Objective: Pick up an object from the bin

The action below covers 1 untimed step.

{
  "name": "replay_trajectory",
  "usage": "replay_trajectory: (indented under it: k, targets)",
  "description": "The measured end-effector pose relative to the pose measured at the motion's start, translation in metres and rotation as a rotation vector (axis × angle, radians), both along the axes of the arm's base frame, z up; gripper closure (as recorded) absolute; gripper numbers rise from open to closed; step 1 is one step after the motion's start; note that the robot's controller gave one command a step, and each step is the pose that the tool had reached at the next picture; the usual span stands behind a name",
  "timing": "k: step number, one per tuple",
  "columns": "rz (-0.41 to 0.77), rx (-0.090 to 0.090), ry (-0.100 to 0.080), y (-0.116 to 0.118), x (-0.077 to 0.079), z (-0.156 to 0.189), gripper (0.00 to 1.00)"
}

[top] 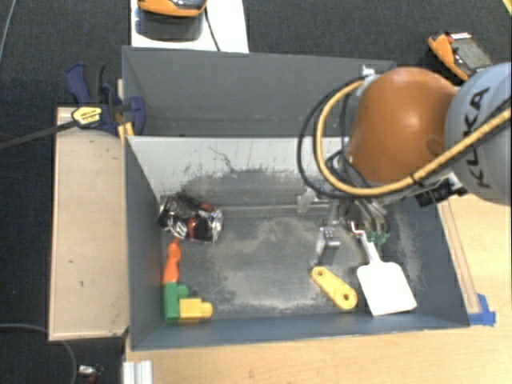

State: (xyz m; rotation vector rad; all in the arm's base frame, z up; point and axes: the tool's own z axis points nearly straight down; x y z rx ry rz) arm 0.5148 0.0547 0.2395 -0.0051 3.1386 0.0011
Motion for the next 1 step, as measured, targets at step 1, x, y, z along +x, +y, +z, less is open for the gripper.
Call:
replay_trajectory:
  k: [1]
  targets:
    - [0.096,-0.001,-0.004,-0.0440,-0.0114,-0.0701,0.00]
